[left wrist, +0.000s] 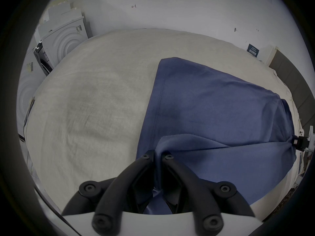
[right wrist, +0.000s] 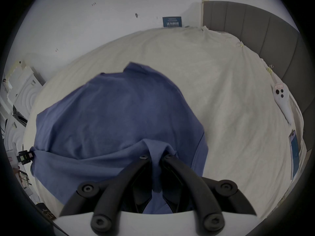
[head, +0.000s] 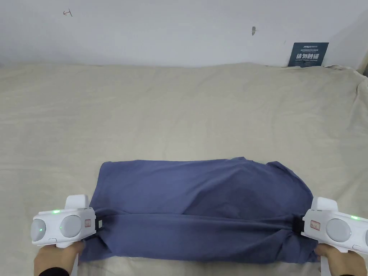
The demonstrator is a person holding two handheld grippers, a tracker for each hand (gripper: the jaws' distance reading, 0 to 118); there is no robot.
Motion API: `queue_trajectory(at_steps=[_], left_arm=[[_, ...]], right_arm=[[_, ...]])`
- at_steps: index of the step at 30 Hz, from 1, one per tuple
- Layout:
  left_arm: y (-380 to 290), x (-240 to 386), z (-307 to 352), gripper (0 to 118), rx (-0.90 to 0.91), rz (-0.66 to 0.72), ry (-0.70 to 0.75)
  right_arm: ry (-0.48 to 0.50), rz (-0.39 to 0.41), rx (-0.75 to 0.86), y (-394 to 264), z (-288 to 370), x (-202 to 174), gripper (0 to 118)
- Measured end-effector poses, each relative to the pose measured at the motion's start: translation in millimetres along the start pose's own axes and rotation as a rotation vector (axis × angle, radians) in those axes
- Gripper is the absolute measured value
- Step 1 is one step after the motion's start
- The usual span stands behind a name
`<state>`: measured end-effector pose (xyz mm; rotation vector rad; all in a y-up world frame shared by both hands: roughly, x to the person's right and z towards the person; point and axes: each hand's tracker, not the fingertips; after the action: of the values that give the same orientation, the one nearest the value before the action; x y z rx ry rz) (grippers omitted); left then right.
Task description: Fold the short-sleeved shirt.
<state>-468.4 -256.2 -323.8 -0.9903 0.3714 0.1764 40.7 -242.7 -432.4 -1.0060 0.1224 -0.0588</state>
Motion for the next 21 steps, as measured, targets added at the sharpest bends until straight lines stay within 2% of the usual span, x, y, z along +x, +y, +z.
queue_trajectory(at_steps=[3, 4, 5, 6, 7, 8, 9, 10, 17, 21], left_arm=[[0.2, 2.6, 4.2, 8, -0.006, -0.033, 0.009], [-0.1, 2.9, 9.5, 14, -0.004, -0.028, 0.0], [1.7, 2.3, 13.6, 25, -0.001, -0.017, -0.016], [4.2, 1.1, 19.2, 41, -0.001, -0.005, -0.026], [7.0, -0.2, 25.9, 61, 0.008, 0.014, -0.035], [9.3, -0.8, 33.0, 82, 0.028, 0.036, -0.037], [10.8, -1.0, 43.9, 92, 0.067, 0.056, -0.041], [11.8, -1.5, 56.4, 97, 0.106, 0.065, -0.048], [3.8, 2.5, 143.4, 98, 0.301, 0.058, -0.061], [-16.1, 3.2, 171.4, 97, 0.398, 0.034, -0.049]], right_arm=[[-0.009, 0.002, 0.018, -0.1, 11.5, -4.5, 6], [-0.01, 0.01, 0.024, 0.5, 17.2, -6.9, 8], [-0.016, 0.02, 0.036, 2.4, 20.1, -4.5, 17], [-0.027, 0.033, 0.056, 5.4, 24.4, -0.2, 31], [-0.028, 0.043, 0.088, 6.8, 34.8, -1.3, 49], [-0.031, 0.049, 0.127, 8.2, 45.8, -2.1, 73], [-0.02, 0.053, 0.16, 9.1, 59.0, -2.8, 80], [-0.005, 0.061, 0.202, 8.7, 75.6, -4.6, 79], [0.047, 0.115, 0.419, -4.3, 171.3, -7.8, 79], [0.04, 0.164, 0.529, -24.2, 204.6, -5.2, 79]])
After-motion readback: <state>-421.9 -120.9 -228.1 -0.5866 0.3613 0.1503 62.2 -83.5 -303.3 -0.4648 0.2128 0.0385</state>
